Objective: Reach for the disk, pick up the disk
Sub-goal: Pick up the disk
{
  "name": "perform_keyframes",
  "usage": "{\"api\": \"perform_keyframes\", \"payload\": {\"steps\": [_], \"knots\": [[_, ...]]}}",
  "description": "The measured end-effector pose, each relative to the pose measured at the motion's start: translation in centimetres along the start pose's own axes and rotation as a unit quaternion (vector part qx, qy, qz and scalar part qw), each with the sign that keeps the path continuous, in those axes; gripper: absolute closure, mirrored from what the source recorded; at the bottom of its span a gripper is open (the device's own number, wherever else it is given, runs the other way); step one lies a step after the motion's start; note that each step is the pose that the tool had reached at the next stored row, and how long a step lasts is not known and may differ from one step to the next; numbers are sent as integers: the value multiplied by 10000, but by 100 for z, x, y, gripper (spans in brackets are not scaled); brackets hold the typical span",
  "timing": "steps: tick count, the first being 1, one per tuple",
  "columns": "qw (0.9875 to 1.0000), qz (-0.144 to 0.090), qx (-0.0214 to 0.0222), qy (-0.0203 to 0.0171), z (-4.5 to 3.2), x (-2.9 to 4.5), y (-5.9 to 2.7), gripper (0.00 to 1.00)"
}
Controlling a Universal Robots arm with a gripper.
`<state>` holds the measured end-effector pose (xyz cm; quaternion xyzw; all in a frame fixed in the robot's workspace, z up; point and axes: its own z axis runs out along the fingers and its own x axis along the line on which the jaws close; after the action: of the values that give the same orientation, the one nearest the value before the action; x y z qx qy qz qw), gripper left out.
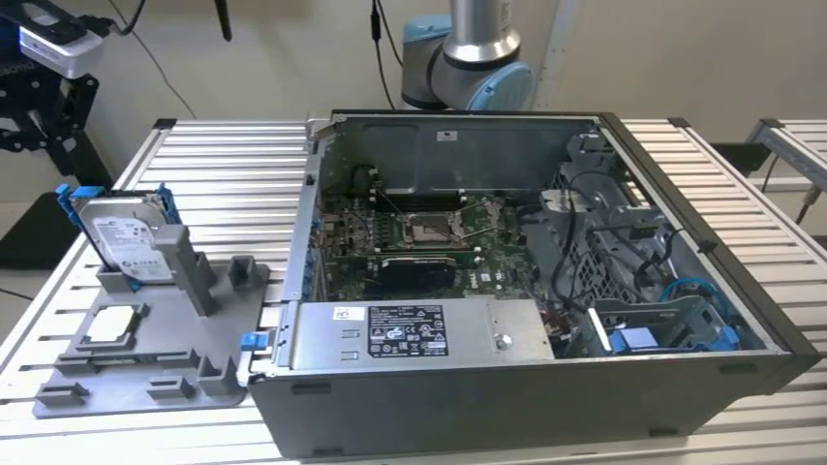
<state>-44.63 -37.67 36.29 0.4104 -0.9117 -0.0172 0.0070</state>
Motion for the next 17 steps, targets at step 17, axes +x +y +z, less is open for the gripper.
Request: {"api": "perform_keyframes", "payload": {"steps": [17], "knots": [[9907,-1361,-2,50,0,-9,-11,100]]}}
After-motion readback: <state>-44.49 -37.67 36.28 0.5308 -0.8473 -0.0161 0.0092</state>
